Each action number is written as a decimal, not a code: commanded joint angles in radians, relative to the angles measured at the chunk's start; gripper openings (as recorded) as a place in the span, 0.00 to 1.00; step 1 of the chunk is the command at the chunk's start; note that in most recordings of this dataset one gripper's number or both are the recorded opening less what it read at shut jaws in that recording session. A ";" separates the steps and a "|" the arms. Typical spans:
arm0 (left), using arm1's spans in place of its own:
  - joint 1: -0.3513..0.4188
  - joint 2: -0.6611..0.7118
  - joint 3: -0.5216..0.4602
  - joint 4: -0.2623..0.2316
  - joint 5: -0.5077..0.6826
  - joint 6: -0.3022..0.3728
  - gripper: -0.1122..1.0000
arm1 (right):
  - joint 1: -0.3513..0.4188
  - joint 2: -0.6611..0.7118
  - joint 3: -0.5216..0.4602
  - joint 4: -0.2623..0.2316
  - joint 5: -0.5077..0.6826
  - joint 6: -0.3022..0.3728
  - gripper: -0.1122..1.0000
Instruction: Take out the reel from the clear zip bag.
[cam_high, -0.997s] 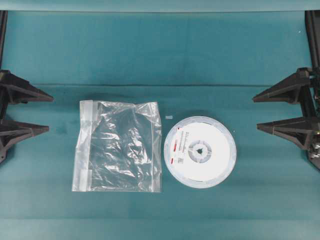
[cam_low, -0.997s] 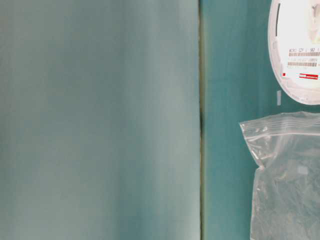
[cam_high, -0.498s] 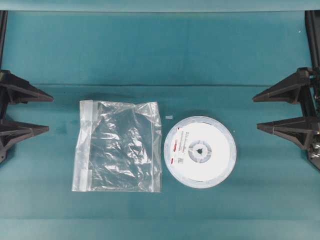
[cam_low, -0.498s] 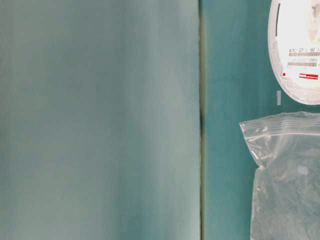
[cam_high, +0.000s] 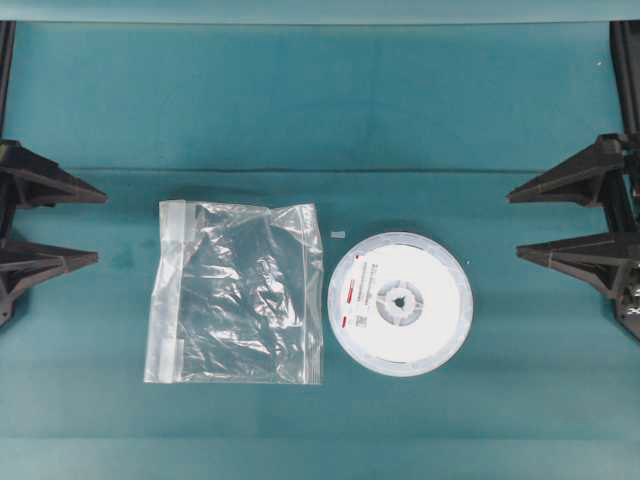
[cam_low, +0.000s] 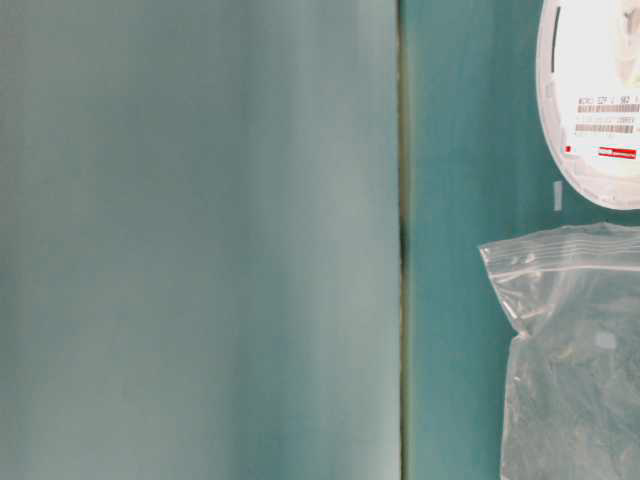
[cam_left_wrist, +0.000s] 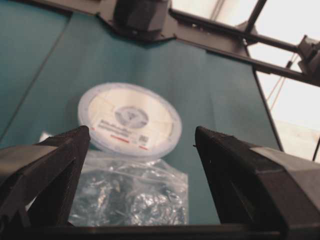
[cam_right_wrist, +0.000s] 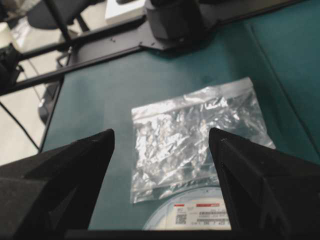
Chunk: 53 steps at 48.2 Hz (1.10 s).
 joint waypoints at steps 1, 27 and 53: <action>-0.002 0.005 -0.026 0.003 -0.005 -0.002 0.93 | 0.000 0.003 -0.012 -0.002 -0.005 -0.008 0.92; -0.002 0.005 -0.026 0.003 -0.005 -0.003 0.93 | -0.002 -0.005 -0.015 -0.002 -0.018 -0.008 0.92; -0.002 0.005 -0.026 0.003 -0.006 0.000 0.93 | -0.002 -0.009 -0.012 -0.002 -0.018 -0.008 0.92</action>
